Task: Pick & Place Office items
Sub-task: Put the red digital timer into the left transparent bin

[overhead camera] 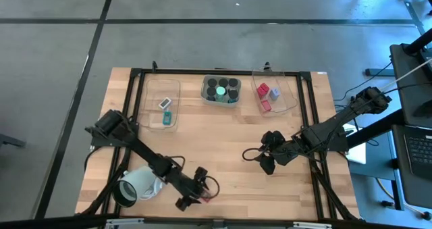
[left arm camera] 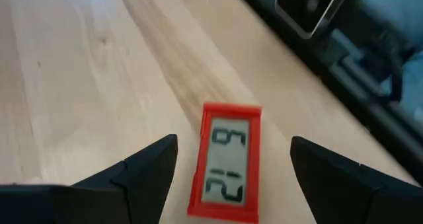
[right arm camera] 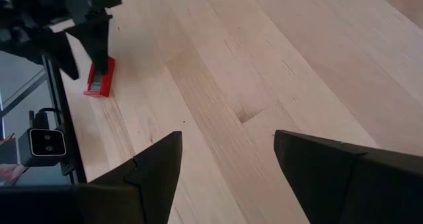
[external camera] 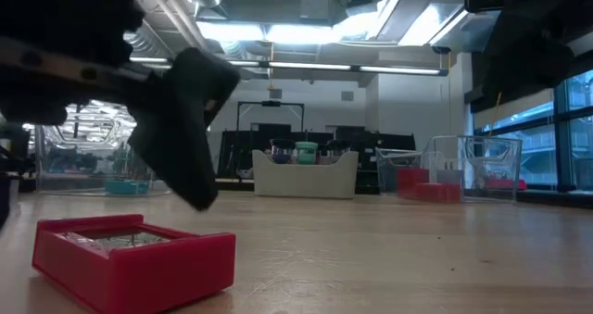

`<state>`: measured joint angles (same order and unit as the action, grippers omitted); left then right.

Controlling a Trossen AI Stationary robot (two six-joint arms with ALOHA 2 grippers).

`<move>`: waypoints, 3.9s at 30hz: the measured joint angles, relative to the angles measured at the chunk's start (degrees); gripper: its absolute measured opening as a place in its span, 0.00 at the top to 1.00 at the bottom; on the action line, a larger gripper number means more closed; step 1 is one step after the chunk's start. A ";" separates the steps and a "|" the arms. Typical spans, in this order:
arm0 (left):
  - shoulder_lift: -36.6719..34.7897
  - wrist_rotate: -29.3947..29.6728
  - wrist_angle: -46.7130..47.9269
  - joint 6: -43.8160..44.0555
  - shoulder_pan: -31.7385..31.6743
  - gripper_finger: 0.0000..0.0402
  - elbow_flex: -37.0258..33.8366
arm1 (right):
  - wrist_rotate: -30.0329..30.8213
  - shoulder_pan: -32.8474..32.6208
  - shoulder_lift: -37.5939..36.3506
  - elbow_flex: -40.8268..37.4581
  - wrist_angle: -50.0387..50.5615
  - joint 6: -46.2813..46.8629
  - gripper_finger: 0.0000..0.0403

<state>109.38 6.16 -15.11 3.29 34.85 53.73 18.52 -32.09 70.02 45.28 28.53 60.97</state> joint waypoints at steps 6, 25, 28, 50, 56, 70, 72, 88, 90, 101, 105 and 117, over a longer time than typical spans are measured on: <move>1.27 0.07 6.33 0.11 -0.95 0.28 1.47 | -0.02 -0.01 0.00 0.00 -0.20 0.00 0.39; 1.58 -0.77 6.42 -0.59 -0.35 0.38 1.47 | -0.02 0.01 0.00 0.00 -0.21 0.00 0.39; 1.62 -1.43 6.40 0.44 -0.33 0.47 1.45 | -0.02 0.01 0.00 0.00 -0.21 0.00 0.39; -4.96 15.70 -0.09 24.41 -2.32 0.60 1.34 | -0.06 0.01 0.00 0.00 -0.63 0.02 0.39; -13.04 28.83 8.01 25.48 -4.84 0.61 1.40 | -0.08 0.01 0.00 0.00 -0.66 0.01 0.39; -37.62 49.67 55.14 48.38 -13.17 0.61 1.40 | -0.06 -0.01 0.00 0.00 -1.09 0.01 0.39; -38.89 48.70 63.42 54.51 -15.32 0.60 1.40 | -0.08 0.01 0.00 0.00 -1.09 0.02 0.39; -39.01 34.62 79.07 70.10 -31.88 0.60 -13.39 | -0.06 0.01 0.00 0.00 -1.53 0.01 0.39; -39.03 33.01 77.17 70.22 -33.07 0.60 -15.72 | -0.06 0.01 0.00 0.00 -1.53 0.00 0.39; -39.00 25.82 65.44 64.35 -35.60 0.60 -23.19 | -0.02 0.00 0.00 0.00 -1.53 0.00 0.39; -39.01 25.83 65.54 63.36 -36.25 0.60 -23.21 | -0.02 0.01 0.00 0.00 -1.53 0.00 0.39; -39.01 25.88 65.56 63.23 -36.48 0.56 -23.21 | -0.02 0.01 0.00 0.00 -1.53 0.02 0.39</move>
<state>70.37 32.04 50.46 66.52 -1.63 30.52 18.50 -32.08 70.02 45.28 27.00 60.99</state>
